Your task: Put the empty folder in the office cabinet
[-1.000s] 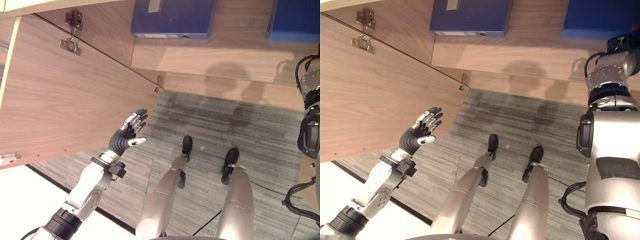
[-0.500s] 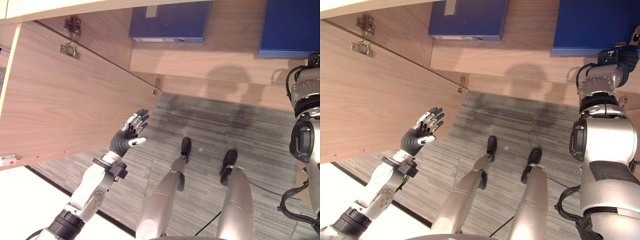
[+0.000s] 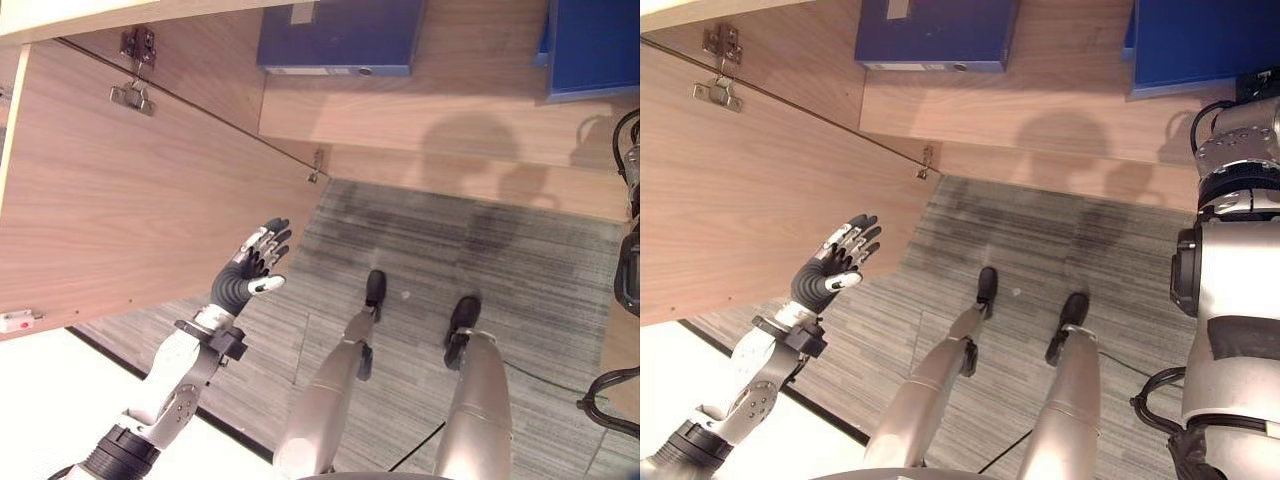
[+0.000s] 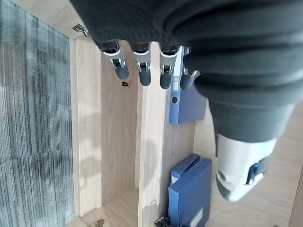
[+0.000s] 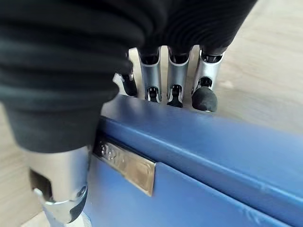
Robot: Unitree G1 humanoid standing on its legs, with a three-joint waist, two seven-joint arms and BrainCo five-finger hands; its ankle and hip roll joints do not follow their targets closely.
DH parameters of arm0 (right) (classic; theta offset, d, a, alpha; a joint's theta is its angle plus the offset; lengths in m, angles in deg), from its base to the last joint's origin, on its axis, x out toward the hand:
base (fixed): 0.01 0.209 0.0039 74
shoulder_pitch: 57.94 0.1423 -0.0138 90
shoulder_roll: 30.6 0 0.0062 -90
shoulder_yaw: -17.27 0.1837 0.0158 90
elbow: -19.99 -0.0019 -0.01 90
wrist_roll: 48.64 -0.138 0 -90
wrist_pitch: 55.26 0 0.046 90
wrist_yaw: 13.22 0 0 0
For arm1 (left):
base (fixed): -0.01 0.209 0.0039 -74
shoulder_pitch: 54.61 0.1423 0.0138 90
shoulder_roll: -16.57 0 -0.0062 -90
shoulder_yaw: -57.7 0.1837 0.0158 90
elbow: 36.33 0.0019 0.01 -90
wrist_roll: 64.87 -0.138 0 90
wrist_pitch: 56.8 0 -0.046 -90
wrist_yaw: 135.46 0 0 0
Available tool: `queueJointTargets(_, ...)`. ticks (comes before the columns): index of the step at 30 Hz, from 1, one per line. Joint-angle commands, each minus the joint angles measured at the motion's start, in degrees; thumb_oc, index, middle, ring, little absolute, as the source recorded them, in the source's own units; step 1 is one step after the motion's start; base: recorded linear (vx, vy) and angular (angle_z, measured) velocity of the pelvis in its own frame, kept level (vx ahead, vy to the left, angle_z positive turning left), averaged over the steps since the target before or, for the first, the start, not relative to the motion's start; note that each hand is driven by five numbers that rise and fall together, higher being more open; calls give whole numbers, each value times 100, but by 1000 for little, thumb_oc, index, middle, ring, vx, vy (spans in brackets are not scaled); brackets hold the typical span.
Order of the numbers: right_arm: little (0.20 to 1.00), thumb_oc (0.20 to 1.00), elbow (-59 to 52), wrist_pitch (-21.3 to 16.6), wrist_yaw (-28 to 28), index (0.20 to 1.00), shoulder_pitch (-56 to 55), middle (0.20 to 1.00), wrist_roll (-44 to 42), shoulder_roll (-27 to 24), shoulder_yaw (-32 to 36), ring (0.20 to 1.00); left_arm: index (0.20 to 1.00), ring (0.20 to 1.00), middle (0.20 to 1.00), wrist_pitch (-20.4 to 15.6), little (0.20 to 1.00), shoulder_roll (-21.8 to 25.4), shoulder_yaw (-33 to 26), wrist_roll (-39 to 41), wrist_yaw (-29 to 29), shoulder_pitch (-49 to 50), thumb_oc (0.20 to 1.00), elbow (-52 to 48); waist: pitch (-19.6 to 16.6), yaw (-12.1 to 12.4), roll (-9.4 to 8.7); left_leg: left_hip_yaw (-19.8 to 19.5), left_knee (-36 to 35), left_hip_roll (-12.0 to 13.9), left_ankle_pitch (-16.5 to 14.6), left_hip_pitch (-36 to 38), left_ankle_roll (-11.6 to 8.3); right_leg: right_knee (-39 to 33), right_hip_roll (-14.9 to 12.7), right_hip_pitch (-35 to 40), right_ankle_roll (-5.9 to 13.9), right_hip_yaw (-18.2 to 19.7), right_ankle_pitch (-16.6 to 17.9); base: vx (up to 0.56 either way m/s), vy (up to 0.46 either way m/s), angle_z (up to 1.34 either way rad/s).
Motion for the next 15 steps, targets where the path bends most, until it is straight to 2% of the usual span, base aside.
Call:
queueJointTargets(1, 1000, 1000, -127, -53, 444, 1000, 653, 1000, 377, -192, -332, 1000, 1000, 1000, 1000, -169, 1000, 113, -152, 97, 7, -201, 1000, -211, 362, 155, 87, -177, 196, 127, -1421, 830, 40, 81, 30, 544, 862, 155, -192, 0, 0, 0)
queueJointTargets(8, 1000, 1000, -22, 30, 404, 1000, 371, 1000, 398, -63, -145, 1000, 1000, 1000, 1000, -131, 1000, 57, -152, 83, 26, -107, 1000, -123, 380, 138, 143, -178, 105, 133, -1373, 897, 34, 9, 37, 596, 868, 141, -172, -7, 2, 0)
queueJointTargets(10, 1000, 1000, -53, -33, 381, 1000, 228, 1000, 269, 97, 7, 1000, 1000, 1000, 1000, -124, 1000, 15, -100, 41, 53, -104, 1000, -57, 429, 137, 184, -140, 53, 161, -1204, 906, 46, -98, 54, 611, 824, 65, 38, -114, 28, -1)
queueJointTargets(15, 1000, 1000, -245, -199, 350, 1000, -200, 1000, 92, 419, 342, 1000, 1000, 1000, 1000, -94, 1000, -73, 9, 3, 66, -149, 1000, 122, 425, 121, 198, -167, -110, 192, -1149, 1100, 45, -270, 93, 786, 827, 27, 89, 2, 2, -2)
